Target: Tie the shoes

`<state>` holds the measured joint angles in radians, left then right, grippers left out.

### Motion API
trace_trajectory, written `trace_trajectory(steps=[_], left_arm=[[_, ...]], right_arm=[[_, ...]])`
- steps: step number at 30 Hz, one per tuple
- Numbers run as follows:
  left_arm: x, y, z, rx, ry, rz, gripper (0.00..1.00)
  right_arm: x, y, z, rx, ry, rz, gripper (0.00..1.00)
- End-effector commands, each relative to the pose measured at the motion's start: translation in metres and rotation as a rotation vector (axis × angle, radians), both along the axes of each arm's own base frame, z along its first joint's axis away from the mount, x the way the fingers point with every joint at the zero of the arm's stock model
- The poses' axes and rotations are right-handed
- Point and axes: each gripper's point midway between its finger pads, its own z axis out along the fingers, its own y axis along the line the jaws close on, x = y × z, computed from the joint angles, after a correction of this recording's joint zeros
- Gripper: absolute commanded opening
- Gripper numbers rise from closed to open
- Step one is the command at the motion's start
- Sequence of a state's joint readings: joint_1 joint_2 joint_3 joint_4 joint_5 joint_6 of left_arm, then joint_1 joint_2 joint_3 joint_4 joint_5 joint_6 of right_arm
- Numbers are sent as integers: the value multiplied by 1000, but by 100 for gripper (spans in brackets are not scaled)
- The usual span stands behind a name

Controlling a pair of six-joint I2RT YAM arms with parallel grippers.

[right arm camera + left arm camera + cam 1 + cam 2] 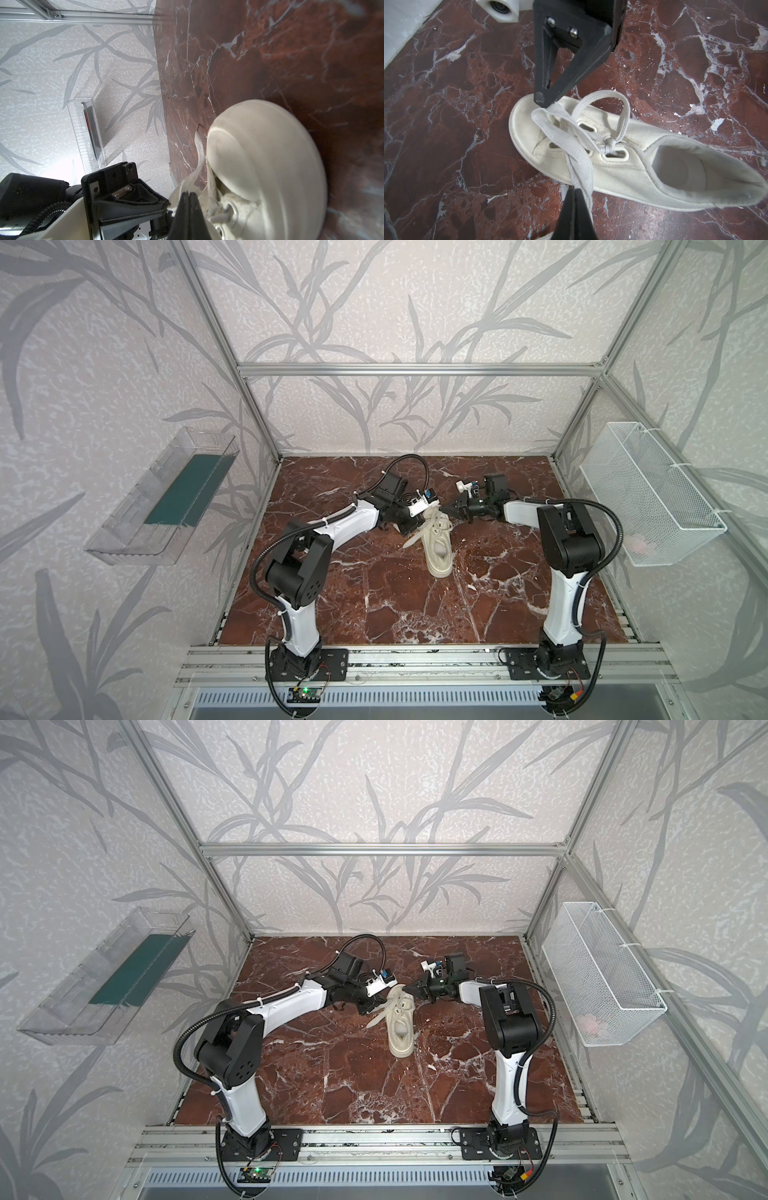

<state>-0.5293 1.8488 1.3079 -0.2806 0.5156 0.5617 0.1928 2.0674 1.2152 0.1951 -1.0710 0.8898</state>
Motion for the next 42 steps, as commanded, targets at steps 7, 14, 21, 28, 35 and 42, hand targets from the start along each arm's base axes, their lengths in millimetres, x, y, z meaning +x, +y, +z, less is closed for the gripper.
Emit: trace_trajectory(steps=[7,14,21,28,35,42], left_arm=[[-13,-8,16,-17,-54,-112,0],[-16,-18,20,-20,-68,-154,0],[-16,-21,15,7,-37,-168,0],[-17,-21,11,35,0,-159,0],[-17,-18,9,59,-19,-171,0],[-16,-23,11,51,2,-187,0]], right_arm=[[0,-3,-4,-45,2,27,0],[-5,-9,-17,-127,33,39,0],[-9,-8,-6,-136,7,50,10],[-12,-10,20,-121,-47,35,30],[-16,-17,34,-121,-68,11,44],[-21,-31,37,-118,-70,-24,48]])
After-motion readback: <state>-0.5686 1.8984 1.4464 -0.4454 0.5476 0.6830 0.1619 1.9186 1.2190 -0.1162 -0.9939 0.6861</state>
